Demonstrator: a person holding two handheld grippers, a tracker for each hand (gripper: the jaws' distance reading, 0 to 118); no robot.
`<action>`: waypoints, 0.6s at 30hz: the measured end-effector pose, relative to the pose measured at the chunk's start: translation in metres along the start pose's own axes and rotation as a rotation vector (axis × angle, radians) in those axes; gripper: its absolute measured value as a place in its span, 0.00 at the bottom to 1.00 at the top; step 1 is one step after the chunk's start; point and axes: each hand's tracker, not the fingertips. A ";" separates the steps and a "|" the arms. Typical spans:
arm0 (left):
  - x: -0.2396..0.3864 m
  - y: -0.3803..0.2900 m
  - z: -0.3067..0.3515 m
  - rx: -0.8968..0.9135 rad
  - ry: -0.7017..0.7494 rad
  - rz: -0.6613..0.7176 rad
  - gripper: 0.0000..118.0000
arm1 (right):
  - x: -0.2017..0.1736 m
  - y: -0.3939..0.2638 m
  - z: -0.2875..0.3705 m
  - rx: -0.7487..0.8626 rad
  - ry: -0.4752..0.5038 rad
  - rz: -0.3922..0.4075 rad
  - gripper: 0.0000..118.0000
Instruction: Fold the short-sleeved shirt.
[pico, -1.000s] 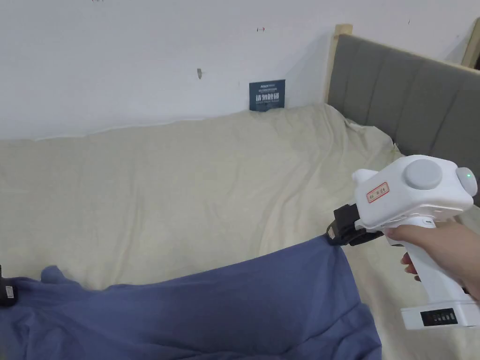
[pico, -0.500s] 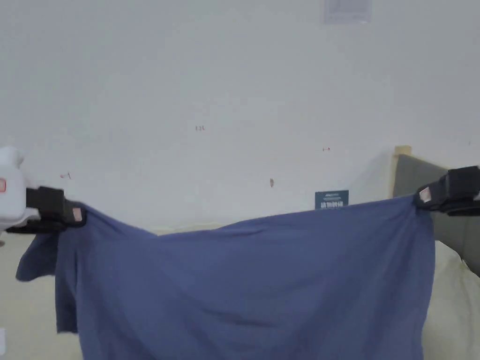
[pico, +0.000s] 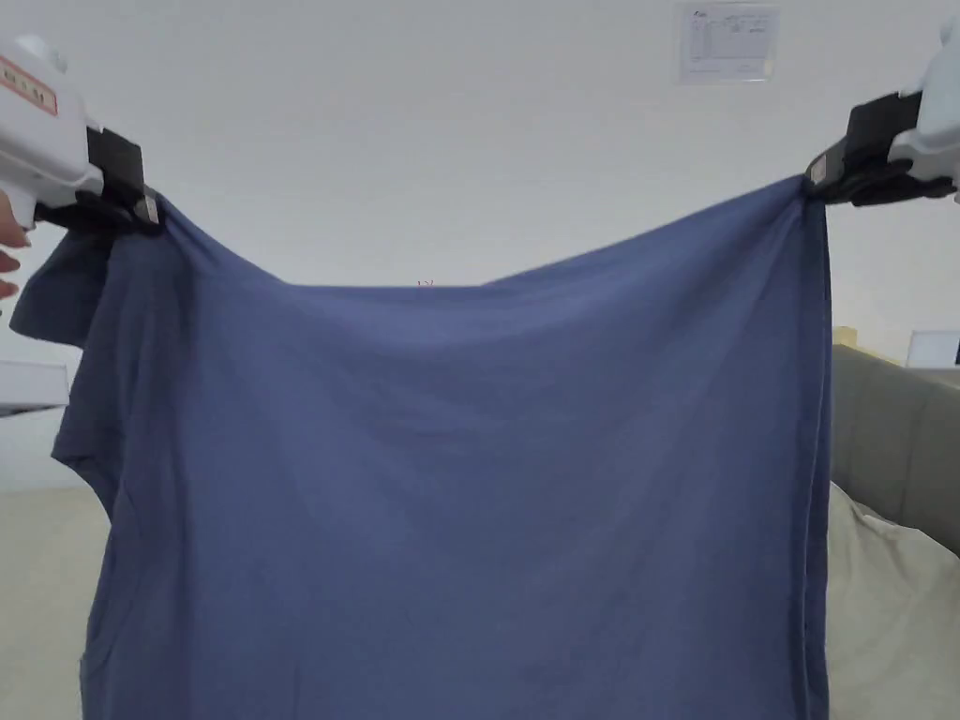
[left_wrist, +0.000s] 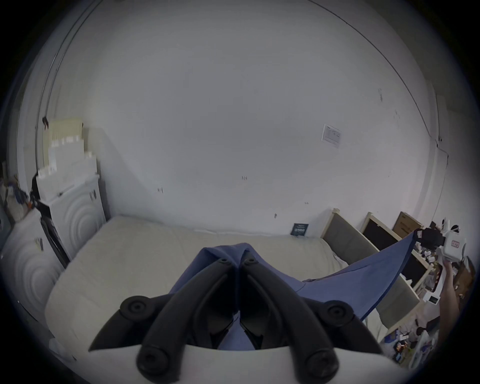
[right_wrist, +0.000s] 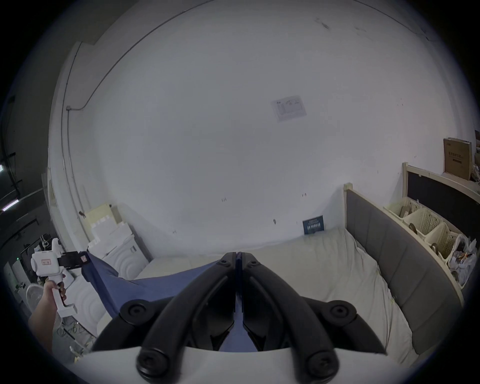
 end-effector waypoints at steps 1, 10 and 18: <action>0.000 0.009 -0.007 0.010 0.010 -0.002 0.02 | -0.002 0.007 -0.009 0.010 -0.006 -0.002 0.04; 0.016 0.086 -0.098 0.128 0.096 -0.074 0.02 | -0.005 0.066 -0.121 0.082 -0.056 -0.019 0.04; 0.032 0.073 -0.171 0.210 0.178 -0.182 0.02 | 0.000 0.072 -0.182 0.152 -0.097 0.031 0.04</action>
